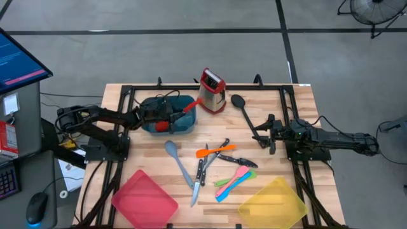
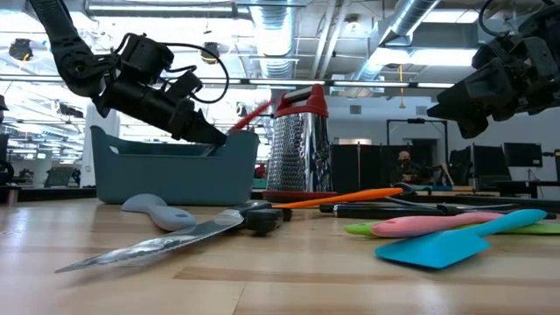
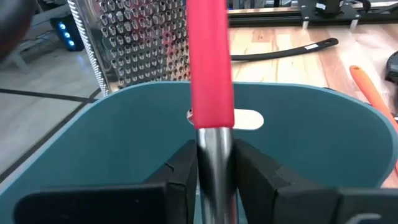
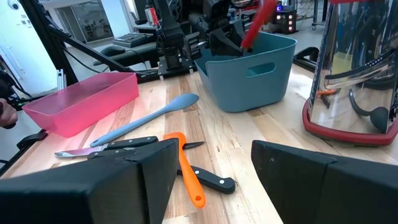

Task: Pick & Place Kitchen Items
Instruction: Put the red serving spoon into the blue bin, then put the black serving spoon into the blue bin

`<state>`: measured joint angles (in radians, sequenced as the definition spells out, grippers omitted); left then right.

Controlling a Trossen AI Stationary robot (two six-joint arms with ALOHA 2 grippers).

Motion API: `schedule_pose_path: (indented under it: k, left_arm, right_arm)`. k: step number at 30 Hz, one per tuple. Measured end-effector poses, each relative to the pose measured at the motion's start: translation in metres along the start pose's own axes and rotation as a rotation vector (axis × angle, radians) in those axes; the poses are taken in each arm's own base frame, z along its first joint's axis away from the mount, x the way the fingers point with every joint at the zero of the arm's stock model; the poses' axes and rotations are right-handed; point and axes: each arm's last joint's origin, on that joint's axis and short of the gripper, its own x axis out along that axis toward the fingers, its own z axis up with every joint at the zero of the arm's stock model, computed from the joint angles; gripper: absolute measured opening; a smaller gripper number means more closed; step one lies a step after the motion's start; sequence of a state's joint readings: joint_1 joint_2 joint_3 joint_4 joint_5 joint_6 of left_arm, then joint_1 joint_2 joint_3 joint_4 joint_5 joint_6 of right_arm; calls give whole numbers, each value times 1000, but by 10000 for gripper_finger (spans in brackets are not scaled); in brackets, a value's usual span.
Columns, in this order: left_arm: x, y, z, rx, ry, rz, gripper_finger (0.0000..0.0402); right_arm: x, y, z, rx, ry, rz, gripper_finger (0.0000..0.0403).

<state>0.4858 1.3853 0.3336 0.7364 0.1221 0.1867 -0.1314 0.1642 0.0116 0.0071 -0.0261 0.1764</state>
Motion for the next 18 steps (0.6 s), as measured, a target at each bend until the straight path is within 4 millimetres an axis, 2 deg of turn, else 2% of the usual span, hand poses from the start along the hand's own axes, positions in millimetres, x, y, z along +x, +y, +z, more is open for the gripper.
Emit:
schedule_pose_path:
  k: [9,14,18]
  left_arm:
    - [0,1,0,1,4,43,123]
    - [-4,-1,8,-14,-46,-17,184]
    - [-15,-6,26,-44,-141,-49,245]
  right_arm:
    - [0,0,0,0,-1,0,214]
    - [0,0,0,0,0,0,214]
    - [0,0,0,0,-1,0,214]
